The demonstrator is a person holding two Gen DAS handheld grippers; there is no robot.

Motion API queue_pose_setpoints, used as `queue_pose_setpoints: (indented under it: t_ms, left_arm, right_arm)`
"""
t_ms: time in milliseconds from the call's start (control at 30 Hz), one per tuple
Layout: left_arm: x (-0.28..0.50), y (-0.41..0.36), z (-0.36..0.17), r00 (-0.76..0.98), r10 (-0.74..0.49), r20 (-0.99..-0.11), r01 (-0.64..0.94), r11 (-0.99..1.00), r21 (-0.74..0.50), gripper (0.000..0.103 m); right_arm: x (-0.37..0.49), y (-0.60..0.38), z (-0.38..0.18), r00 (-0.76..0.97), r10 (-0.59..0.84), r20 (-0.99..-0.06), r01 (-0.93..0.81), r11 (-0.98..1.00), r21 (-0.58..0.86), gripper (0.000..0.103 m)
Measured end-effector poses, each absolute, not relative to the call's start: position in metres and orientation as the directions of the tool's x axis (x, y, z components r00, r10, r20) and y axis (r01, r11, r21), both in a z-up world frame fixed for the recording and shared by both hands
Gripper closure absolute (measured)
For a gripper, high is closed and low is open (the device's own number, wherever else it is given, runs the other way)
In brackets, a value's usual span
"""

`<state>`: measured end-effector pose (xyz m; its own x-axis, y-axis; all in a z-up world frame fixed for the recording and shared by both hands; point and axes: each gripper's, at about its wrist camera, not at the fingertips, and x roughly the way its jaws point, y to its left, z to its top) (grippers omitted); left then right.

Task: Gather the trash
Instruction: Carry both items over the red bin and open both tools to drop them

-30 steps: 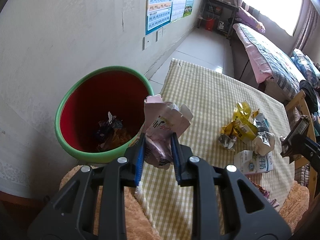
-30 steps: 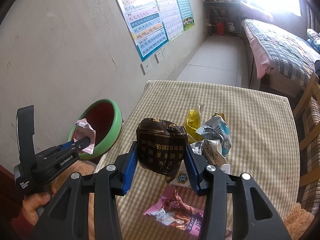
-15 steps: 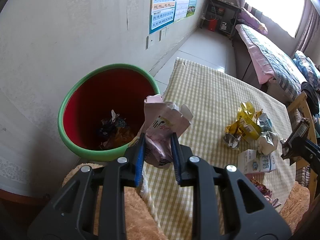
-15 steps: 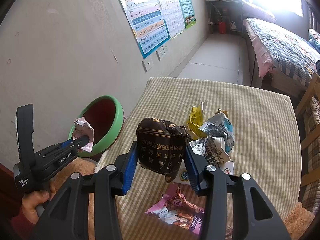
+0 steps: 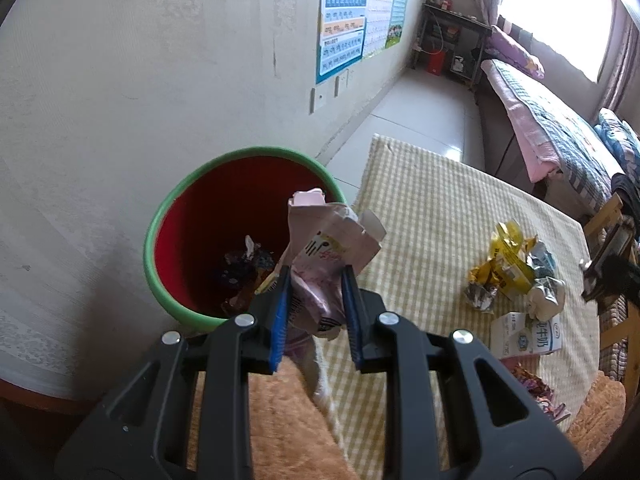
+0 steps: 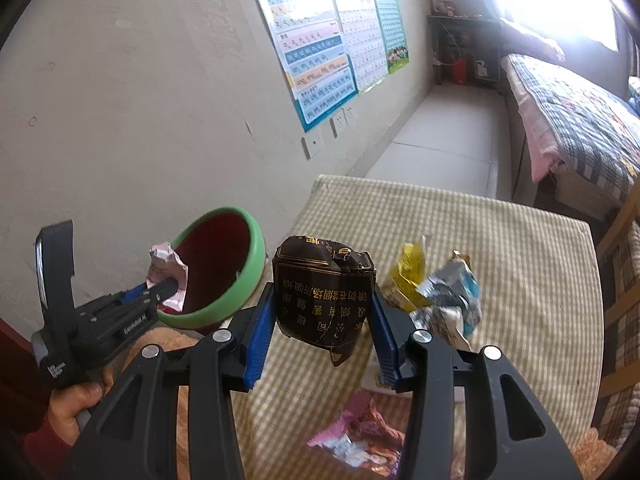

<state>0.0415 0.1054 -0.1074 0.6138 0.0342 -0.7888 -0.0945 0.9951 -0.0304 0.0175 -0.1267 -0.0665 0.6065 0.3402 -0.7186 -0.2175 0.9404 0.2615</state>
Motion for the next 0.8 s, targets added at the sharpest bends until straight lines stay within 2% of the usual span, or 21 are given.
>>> queue_pose_setpoints:
  t_ms: [467, 800]
  left_arm:
    - [0.052, 0.172, -0.1, 0.634, 0.122, -0.764, -0.181, 0.983, 0.007, 0.079]
    - [0.07, 0.208, -0.113, 0.601, 0.141, -0.787, -0.231, 0.973, -0.002, 0.079]
  right_arm:
    - [0.053, -0.046, -0.046, 0.598, 0.372, -0.71, -0.357, 0.917, 0.18, 0.059]
    - [0.076, 0.012, -0.05, 0.553, 0.406, -0.728, -0.449, 0.881, 0.15, 0.059]
